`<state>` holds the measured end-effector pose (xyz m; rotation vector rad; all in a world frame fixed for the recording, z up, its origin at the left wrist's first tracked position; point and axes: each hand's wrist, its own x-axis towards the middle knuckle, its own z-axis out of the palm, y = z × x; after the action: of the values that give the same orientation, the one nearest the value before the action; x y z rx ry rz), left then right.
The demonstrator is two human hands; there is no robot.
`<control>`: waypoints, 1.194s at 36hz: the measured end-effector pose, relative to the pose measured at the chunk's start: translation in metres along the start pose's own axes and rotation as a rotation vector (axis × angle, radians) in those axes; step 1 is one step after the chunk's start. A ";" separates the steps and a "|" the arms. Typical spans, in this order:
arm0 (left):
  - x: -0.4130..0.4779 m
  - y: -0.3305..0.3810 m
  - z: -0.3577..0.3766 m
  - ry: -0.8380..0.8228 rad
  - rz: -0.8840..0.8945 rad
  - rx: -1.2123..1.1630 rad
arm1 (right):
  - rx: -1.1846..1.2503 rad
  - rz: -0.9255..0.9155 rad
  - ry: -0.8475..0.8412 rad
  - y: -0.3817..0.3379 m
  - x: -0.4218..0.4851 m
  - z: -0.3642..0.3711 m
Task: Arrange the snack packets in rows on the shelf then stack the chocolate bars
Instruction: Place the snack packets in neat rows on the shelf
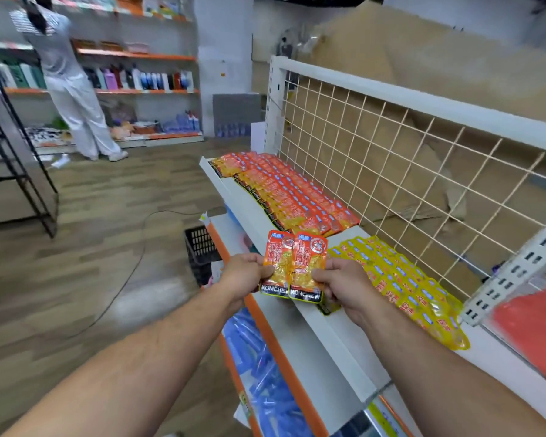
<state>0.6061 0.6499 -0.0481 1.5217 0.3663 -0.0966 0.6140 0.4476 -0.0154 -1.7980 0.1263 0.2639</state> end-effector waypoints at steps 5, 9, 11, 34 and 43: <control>0.047 0.010 -0.031 -0.023 -0.008 -0.015 | -0.035 -0.011 -0.001 -0.017 0.040 0.033; 0.092 0.025 -0.062 -0.050 -0.021 -0.002 | -0.034 -0.019 0.035 -0.036 0.075 0.065; 0.116 0.032 -0.080 -0.052 -0.039 -0.010 | -0.027 -0.013 0.048 -0.046 0.093 0.083; 0.299 0.095 -0.193 -0.110 -0.013 0.117 | -0.028 -0.008 0.115 -0.116 0.264 0.195; 0.379 0.127 -0.193 -0.100 0.008 0.255 | 0.018 0.012 0.122 -0.130 0.354 0.200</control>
<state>0.9660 0.9093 -0.0389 1.7621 0.2750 -0.2187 0.9634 0.6924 -0.0239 -1.7958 0.2251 0.1612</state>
